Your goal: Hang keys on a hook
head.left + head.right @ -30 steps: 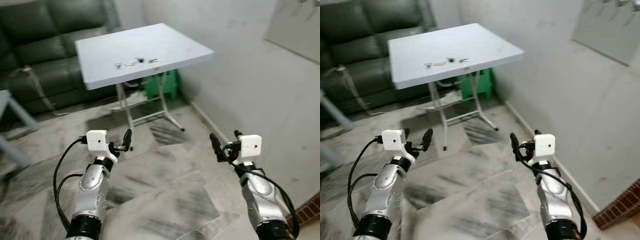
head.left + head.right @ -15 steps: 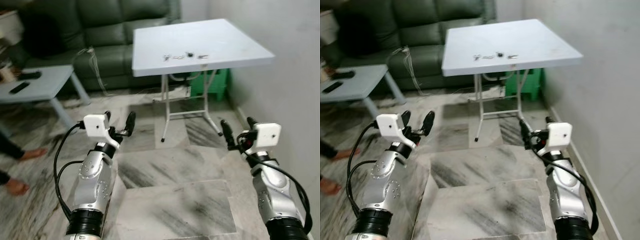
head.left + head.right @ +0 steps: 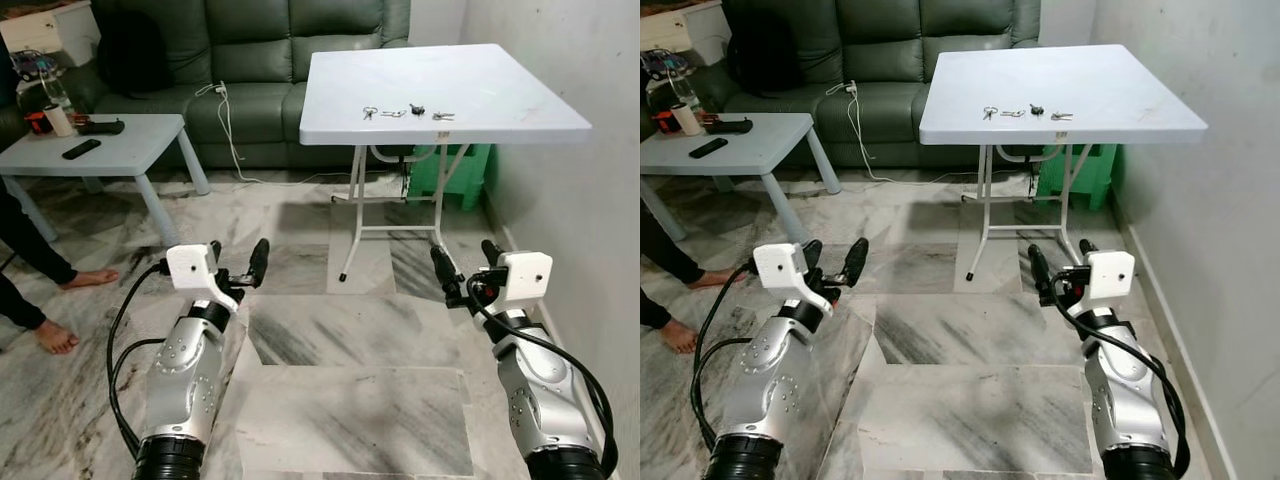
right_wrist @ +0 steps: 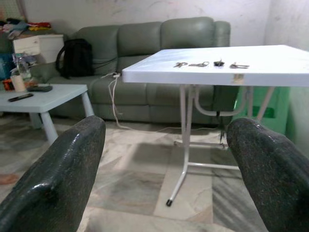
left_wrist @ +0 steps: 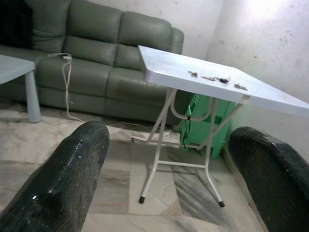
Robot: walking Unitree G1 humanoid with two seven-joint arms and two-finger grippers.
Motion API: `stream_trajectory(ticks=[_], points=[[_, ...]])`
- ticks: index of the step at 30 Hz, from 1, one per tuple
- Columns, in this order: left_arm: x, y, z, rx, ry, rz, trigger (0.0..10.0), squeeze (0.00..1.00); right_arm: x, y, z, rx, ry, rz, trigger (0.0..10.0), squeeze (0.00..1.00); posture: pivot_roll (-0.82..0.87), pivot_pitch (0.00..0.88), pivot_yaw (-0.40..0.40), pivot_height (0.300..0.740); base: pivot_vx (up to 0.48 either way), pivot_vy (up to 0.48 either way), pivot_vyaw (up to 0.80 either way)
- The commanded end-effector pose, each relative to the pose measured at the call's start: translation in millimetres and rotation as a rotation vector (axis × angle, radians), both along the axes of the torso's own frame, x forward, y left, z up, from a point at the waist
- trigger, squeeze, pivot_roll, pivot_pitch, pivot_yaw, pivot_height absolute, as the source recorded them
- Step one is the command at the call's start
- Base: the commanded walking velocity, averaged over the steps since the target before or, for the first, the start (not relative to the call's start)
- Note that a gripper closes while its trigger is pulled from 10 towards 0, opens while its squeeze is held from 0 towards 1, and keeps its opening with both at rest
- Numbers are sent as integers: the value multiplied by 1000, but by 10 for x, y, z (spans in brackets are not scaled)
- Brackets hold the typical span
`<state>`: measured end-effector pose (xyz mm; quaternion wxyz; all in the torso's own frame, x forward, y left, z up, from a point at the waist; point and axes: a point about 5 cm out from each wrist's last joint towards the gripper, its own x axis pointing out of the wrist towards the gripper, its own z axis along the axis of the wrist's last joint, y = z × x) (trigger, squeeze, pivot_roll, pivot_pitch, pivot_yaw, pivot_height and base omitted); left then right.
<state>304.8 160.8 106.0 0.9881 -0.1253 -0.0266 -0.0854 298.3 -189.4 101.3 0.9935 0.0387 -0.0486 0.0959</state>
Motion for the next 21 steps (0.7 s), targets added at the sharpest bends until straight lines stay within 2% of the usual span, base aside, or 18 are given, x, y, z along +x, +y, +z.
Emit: stream_trajectory(ticks=[1, 4, 21], points=[[13, 23, 28, -2, -3, 13, 10000, 0, 17, 13, 47, -4, -9, 6, 10000, 0, -46, 0, -5, 740, 240, 0, 0], [16, 18, 33, -3, -3, 13, 10000, 0, 18, 7, 52, -6, -9, 5, 10000, 0, -47, 0, -6, 740, 161, 0, 0], [29, 13, 50, -1, -4, 12, 10000, 0, 28, 19, 64, -4, -7, 3, 10000, 0, -46, 0, -4, 740, 326, 0, 0]])
